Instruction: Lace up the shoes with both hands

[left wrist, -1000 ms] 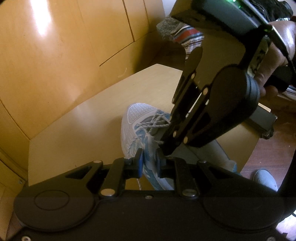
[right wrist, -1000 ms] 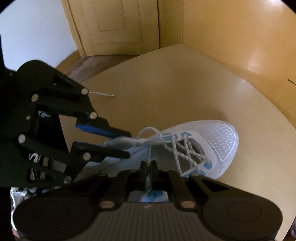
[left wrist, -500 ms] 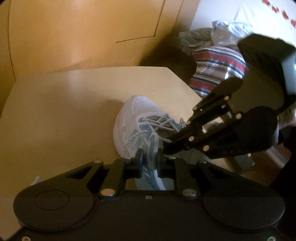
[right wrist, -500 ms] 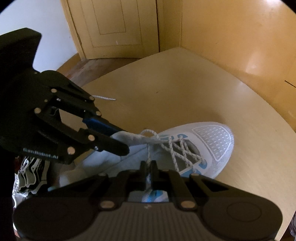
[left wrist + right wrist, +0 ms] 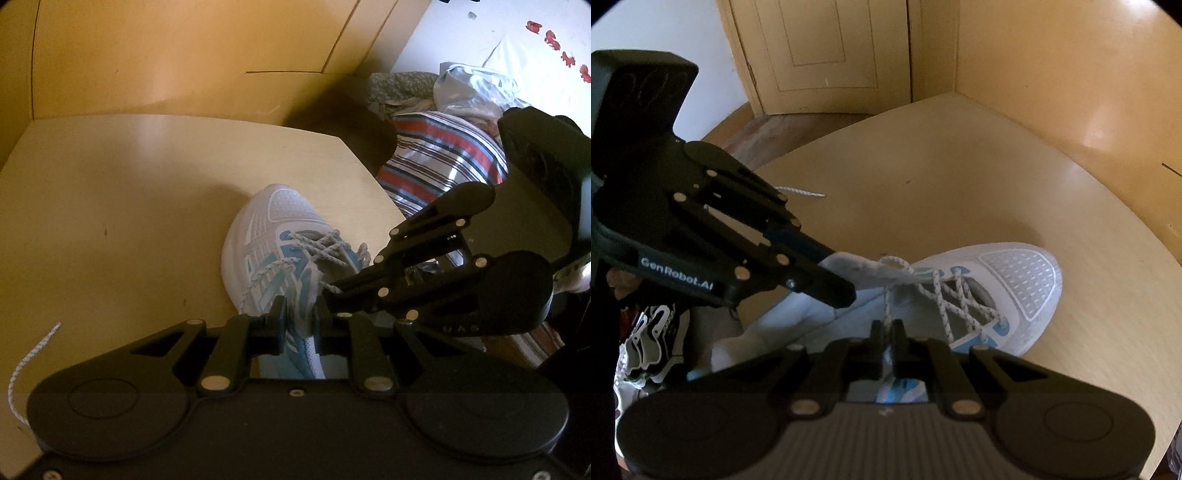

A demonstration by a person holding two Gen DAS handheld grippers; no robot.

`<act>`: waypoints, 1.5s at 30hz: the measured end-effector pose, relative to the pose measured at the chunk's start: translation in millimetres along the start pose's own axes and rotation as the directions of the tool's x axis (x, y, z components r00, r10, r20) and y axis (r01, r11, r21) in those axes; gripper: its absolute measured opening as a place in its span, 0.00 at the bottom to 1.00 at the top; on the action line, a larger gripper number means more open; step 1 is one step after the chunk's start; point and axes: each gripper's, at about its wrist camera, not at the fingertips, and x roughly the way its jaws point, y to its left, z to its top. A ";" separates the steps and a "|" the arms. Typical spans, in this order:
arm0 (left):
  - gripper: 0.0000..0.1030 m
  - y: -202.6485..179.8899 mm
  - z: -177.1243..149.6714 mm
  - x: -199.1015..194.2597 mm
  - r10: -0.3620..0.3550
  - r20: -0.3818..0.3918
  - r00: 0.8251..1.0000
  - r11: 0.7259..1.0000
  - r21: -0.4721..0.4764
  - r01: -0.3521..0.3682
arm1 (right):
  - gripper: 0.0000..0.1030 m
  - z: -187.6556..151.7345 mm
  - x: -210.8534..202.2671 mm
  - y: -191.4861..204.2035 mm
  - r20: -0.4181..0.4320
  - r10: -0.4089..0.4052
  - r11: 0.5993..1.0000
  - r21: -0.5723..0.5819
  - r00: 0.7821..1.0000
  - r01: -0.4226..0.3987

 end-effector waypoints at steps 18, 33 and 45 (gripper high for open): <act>0.13 -7.0 -3.3 1.5 0.005 0.001 1.000 1.000 0.023 -0.005 | 0.04 -3.9 -2.7 1.9 0.006 -0.005 1.000 0.000 1.000 0.005; 0.13 -8.5 -3.4 2.3 0.008 0.001 1.000 0.999 0.034 -0.008 | 0.04 -3.2 -4.2 0.3 0.005 -0.010 1.000 0.016 1.000 0.010; 0.13 -5.0 -1.8 3.0 0.004 -0.002 1.000 0.999 0.048 -0.004 | 0.04 -3.6 -5.7 1.4 0.003 -0.020 0.999 0.032 1.000 0.020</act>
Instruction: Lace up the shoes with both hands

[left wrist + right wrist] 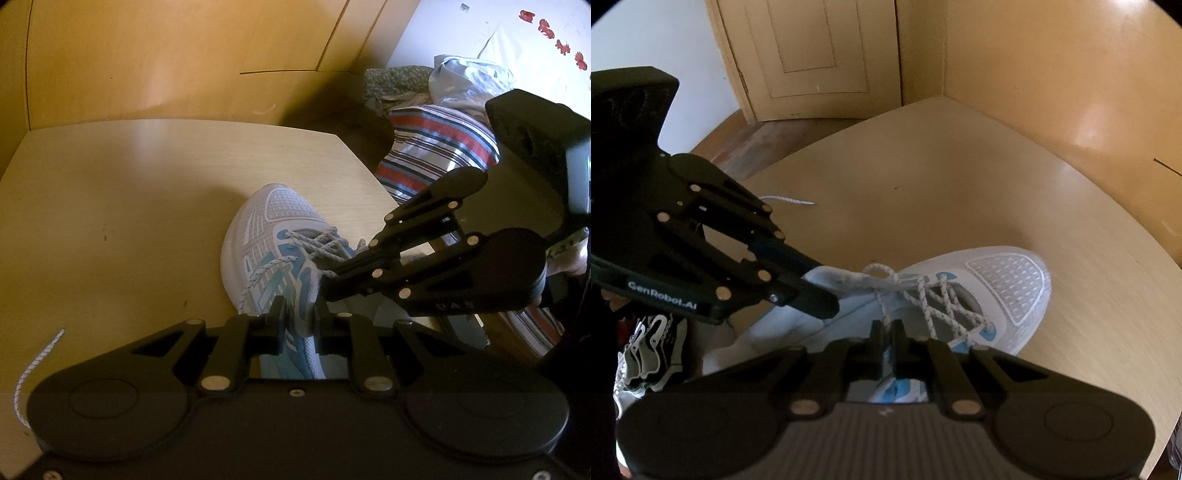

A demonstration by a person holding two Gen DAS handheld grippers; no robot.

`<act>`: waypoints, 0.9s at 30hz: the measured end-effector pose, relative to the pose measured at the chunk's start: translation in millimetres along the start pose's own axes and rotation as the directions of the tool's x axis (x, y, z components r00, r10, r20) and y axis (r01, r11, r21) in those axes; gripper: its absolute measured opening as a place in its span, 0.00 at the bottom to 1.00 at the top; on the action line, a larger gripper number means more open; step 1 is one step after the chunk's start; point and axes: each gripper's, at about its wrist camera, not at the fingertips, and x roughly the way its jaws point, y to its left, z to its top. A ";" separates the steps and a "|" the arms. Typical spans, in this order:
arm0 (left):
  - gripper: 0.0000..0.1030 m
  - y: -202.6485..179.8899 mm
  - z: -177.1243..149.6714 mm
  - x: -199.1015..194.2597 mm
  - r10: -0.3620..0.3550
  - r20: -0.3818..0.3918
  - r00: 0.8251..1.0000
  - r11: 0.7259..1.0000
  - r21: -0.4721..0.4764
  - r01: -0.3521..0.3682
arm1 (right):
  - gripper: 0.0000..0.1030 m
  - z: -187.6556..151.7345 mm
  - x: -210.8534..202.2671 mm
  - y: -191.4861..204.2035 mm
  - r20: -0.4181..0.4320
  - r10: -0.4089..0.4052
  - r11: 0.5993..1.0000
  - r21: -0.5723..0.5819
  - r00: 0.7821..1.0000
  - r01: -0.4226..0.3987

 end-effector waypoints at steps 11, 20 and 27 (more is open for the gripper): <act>0.13 -2.8 -0.2 -0.4 0.002 -0.001 1.000 1.000 0.006 -0.002 | 0.05 -1.0 1.8 7.2 -0.003 0.033 0.999 -0.015 0.999 -0.033; 0.13 -2.9 -0.8 -1.4 0.001 -0.001 1.000 1.000 0.007 -0.001 | 0.04 -3.6 0.4 -6.2 -0.002 0.008 0.999 0.049 1.000 -0.008; 0.13 -2.9 -0.1 -1.0 0.000 -0.002 1.000 1.000 0.007 0.000 | 0.04 -0.5 2.3 0.9 -0.012 0.011 1.000 0.022 1.000 -0.011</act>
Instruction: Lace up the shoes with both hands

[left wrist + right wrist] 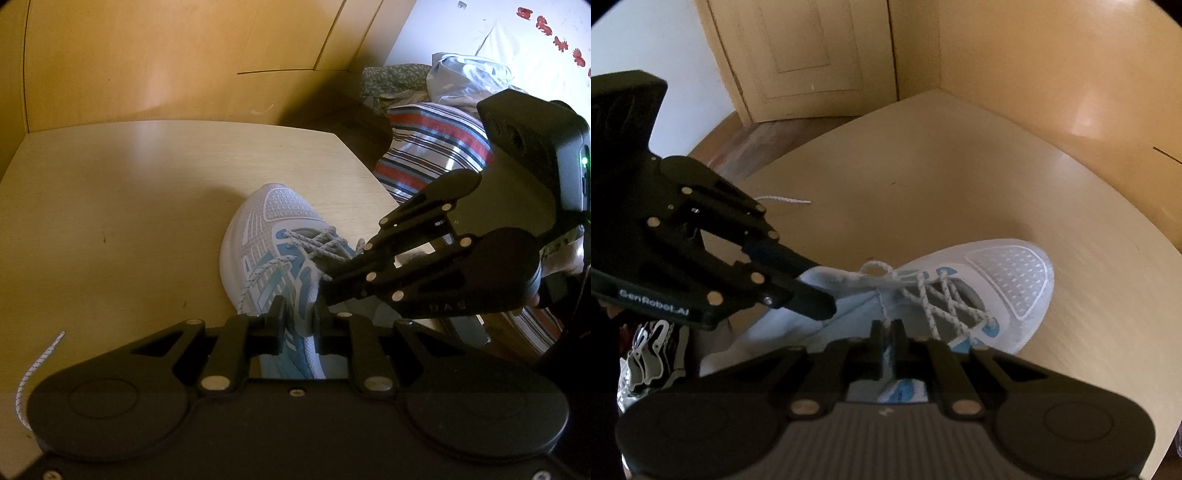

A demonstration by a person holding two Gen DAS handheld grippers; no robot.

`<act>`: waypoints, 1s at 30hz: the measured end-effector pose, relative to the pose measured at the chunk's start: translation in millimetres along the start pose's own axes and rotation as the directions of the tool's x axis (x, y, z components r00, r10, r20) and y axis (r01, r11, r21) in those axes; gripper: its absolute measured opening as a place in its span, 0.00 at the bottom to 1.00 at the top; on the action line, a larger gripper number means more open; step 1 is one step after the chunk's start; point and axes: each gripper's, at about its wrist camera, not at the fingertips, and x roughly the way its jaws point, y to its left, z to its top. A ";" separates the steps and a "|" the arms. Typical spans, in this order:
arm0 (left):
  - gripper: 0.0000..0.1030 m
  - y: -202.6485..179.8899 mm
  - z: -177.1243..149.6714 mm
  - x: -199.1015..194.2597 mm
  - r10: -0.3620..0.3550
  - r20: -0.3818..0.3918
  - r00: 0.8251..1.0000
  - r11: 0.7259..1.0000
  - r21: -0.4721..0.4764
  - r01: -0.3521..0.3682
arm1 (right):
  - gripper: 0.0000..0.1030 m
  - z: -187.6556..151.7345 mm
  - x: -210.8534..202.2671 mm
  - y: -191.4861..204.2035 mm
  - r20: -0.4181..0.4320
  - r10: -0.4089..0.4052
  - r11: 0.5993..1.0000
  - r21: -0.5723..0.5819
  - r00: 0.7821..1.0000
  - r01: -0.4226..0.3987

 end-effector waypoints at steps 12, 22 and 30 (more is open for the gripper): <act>0.13 -1.2 -0.1 0.0 0.002 0.000 1.000 1.000 0.003 -0.002 | 0.04 2.2 0.8 -5.2 -0.003 -0.003 1.000 0.010 1.000 0.003; 0.13 -2.3 -0.1 -0.6 0.003 -0.001 1.000 1.000 0.008 -0.003 | 0.05 10.0 7.7 6.2 -0.006 0.011 1.000 -0.023 1.000 -0.011; 0.13 -3.5 -1.0 0.1 0.005 -0.001 1.000 1.000 0.009 -0.005 | 0.05 12.3 5.2 2.8 0.005 0.008 1.000 -0.030 1.000 -0.008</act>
